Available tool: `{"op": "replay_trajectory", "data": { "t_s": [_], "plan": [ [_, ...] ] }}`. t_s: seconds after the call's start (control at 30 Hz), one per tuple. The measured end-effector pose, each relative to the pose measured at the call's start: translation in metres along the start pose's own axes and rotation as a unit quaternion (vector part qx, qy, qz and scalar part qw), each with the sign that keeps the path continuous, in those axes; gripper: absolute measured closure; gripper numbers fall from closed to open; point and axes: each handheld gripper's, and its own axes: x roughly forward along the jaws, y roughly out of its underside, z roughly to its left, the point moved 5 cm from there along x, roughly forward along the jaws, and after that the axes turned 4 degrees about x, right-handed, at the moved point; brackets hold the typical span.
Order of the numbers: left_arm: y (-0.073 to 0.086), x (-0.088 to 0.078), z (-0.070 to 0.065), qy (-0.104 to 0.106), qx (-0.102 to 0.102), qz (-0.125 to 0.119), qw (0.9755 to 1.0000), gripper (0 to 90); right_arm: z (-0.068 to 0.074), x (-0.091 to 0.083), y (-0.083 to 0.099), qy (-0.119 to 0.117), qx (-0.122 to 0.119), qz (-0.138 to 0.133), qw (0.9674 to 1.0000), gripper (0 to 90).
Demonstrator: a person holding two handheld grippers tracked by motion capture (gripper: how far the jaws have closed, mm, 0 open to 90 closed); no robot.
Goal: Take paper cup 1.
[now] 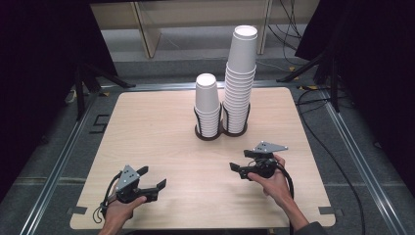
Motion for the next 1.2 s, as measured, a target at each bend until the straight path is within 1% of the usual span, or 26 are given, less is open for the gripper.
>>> {"op": "replay_trajectory", "data": {
  "t_s": [0.1, 0.13, 0.17, 0.2, 0.23, 0.27, 0.3, 0.33, 0.37, 0.4, 0.47, 0.7, 0.73, 0.77, 0.8, 0.83, 0.87, 0.9, 0.93, 1.0, 1.03, 1.07, 1.1, 1.13, 1.17, 1.2],
  "plan": [
    [0.0, -0.001, 0.001, -0.003, 0.002, 0.006, 1.0, 14.2, 0.0, 0.0, -0.001, 0.002, -0.004, -0.003, 1.0, 18.3],
    [0.001, -0.002, 0.0, -0.006, -0.003, 0.009, 0.9999, 14.2, -0.001, 0.0, -0.001, 0.003, -0.004, -0.003, 1.0, 18.3],
    [0.001, -0.002, 0.001, -0.006, -0.003, 0.011, 0.9999, 14.2, -0.003, 0.001, -0.001, 0.009, -0.011, -0.005, 0.9999, 18.3],
    [0.001, -0.002, 0.001, -0.006, -0.003, 0.011, 0.9999, 14.2, -0.002, 0.003, 0.0, 0.01, -0.004, -0.007, 0.9999, 18.4],
    [0.0, -0.001, 0.001, -0.004, 0.0, 0.007, 1.0, 14.2, -0.001, 0.002, 0.0, 0.002, 0.0, -0.003, 1.0, 18.4],
    [0.0, -0.001, 0.0, -0.006, -0.004, 0.009, 0.9999, 14.2, -0.002, 0.001, -0.001, 0.003, -0.006, -0.004, 1.0, 18.4],
    [0.0, -0.001, 0.0, -0.006, -0.005, 0.008, 0.9999, 14.2, -0.001, 0.001, -0.002, 0.003, 0.003, -0.006, 1.0, 18.5],
    [0.0, -0.001, 0.0, -0.006, -0.005, 0.008, 0.9999, 14.2, -0.001, 0.001, -0.002, 0.003, 0.003, -0.006, 1.0, 18.5],
    [0.0, 0.0, 0.001, -0.004, 0.0, 0.003, 1.0, 14.2, -0.001, 0.001, -0.005, 0.006, -0.007, -0.015, 0.9998, 18.6],
    [0.0, -0.001, 0.0, -0.01, -0.008, 0.011, 0.9999, 14.2, 0.0, -0.001, -0.006, 0.006, -0.002, -0.014, 0.9999, 18.7],
    [0.001, -0.001, 0.001, -0.01, -0.006, 0.013, 0.9998, 14.2, 0.001, -0.001, -0.01, 0.006, -0.006, -0.024, 0.9997, 18.8],
    [0.001, 0.0, 0.0, -0.01, -0.008, 0.013, 0.9998, 14.2, 0.008, -0.001, -0.034, 0.006, -0.019, -0.06, 0.998, 19.5],
    [0.0, 0.002, 0.002, -0.001, 0.001, 0.001, 1.0, 14.2, 0.009, -0.002, -0.038, 0.003, -0.022, -0.056, 0.9982, 19.5],
    [0.001, 0.0, 0.001, -0.009, -0.005, 0.013, 0.9999, 14.2, 0.009, -0.002, -0.038, 0.003, -0.022, -0.056, 0.9982, 19.5],
    [0.001, -0.001, 0.002, -0.01, -0.004, 0.015, 0.9998, 14.2, 0.01, -0.002, -0.041, 0.007, -0.02, -0.056, 0.9982, 19.5],
    [0.001, 0.0, 0.002, -0.008, -0.003, 0.009, 0.9999, 14.2, 0.012, -0.002, -0.049, 0.012, -0.032, -0.066, 0.9972, 19.5],
    [0.001, 0.0, 0.002, -0.01, -0.004, 0.013, 0.9999, 14.2, 0.013, -0.001, -0.052, 0.008, -0.027, -0.067, 0.9973, 19.5],
    [0.0, 0.002, 0.003, -0.003, -0.001, 0.001, 1.0, 14.2, 0.013, -0.002, -0.057, 0.009, -0.035, -0.07, 0.9969, 19.5],
    [0.0, 0.002, 0.003, -0.003, -0.001, 0.001, 1.0, 14.2, 0.013, -0.002, -0.057, 0.009, -0.035, -0.07, 0.9969, 19.5],
    [0.0, 0.001, 0.003, -0.006, -0.001, 0.009, 0.9999, 14.2, 0.015, -0.001, -0.072, 0.01, -0.039, -0.083, 0.9957, 19.7],
    [0.0, 0.002, 0.003, -0.005, 0.0, 0.007, 1.0, 14.2, 0.015, -0.001, -0.077, 0.011, -0.039, -0.091, 0.9951, 19.8],
    [0.0, 0.002, 0.003, -0.005, -0.001, 0.007, 1.0, 14.2, 0.017, 0.0, -0.083, 0.006, -0.03, -0.096, 0.9949, 19.8],
    [0.0, 0.002, 0.003, -0.005, -0.001, 0.007, 1.0, 14.2, 0.017, 0.0, -0.083, 0.006, -0.03, -0.096, 0.9949, 19.8],
    [0.0, 0.002, 0.003, -0.004, 0.0, 0.006, 1.0, 14.2, 0.019, 0.001, -0.094, 0.005, -0.033, -0.107, 0.9937, 20.0],
    [0.0, 0.002, 0.003, -0.004, 0.0, 0.006, 1.0, 14.2, 0.02, 0.002, -0.1, 0.002, -0.038, -0.112, 0.9929, 20.3],
    [0.0, 0.002, 0.003, -0.004, 0.0, 0.007, 1.0, 14.2, 0.022, 0.003, -0.105, 0.003, -0.031, -0.112, 0.9932, 20.3]
  ]
}}
